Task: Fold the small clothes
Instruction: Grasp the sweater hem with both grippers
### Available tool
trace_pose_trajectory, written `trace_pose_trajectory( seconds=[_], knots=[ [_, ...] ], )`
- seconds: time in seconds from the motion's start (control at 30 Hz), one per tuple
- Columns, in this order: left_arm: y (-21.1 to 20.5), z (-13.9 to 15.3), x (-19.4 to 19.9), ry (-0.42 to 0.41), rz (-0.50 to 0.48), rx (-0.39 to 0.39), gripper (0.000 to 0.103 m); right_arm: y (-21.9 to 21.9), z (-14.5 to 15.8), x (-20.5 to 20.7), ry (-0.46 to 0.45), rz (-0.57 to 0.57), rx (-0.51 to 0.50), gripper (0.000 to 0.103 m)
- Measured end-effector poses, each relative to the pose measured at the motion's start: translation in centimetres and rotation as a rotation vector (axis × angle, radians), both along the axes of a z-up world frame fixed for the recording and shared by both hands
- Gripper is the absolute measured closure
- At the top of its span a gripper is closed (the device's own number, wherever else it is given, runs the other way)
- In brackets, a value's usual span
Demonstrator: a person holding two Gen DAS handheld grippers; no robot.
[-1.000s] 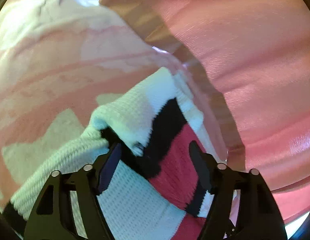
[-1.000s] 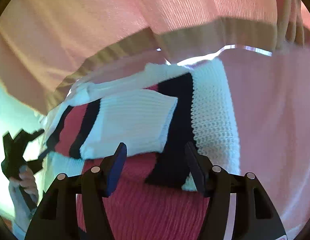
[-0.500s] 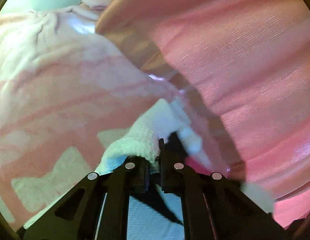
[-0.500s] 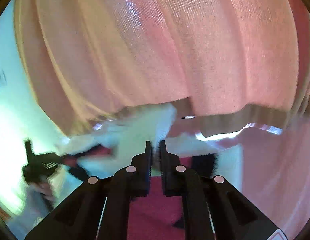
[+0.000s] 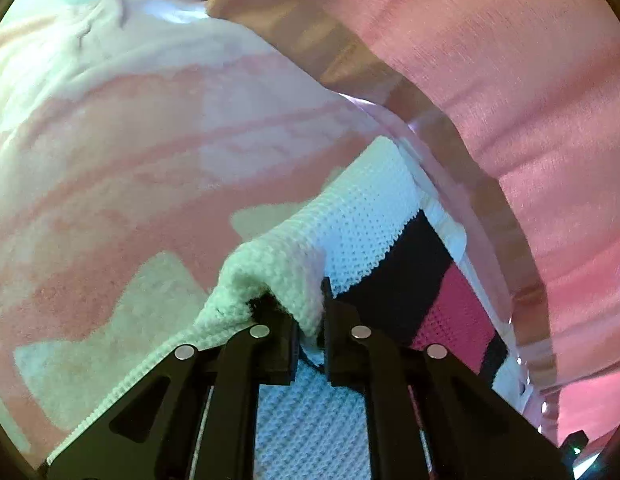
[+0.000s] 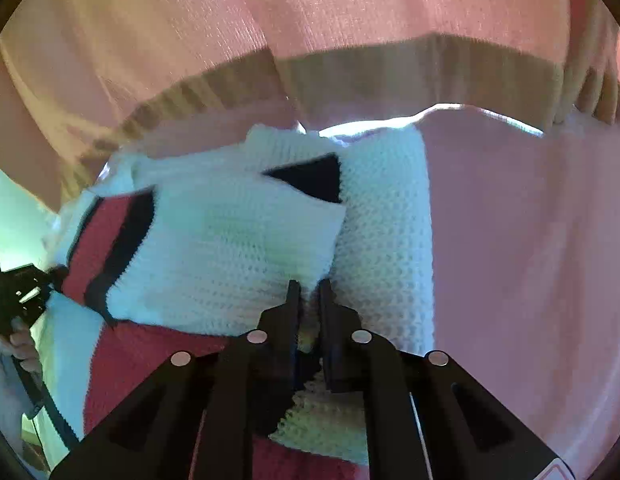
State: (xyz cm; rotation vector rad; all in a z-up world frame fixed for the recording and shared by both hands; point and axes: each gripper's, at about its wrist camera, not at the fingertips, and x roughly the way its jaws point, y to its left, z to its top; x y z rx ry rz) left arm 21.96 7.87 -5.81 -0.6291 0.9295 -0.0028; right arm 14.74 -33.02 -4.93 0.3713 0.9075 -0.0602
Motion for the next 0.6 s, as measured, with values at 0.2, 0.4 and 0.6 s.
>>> trace_pose_trajectory(
  seconds=[0.2, 0.4, 0.6],
  knots=[
    [1.7, 2.6, -1.0, -0.018, 0.058, -0.016, 0.074, 1.7, 6.6, -2.8, -0.091, -0.102, -0.151, 0.083],
    [2.1, 2.0, -0.4, 0.004, 0.059, -0.01, 0.075, 10.3, 8.9, 2.5, -0.124, 0.164, 0.007, 0.094],
    [1.5, 1.6, 0.4, 0.019, 0.065, 0.043, 0.075, 19.9, 3.2, 10.8, 0.02, 0.299, 0.078, 0.098]
  ],
)
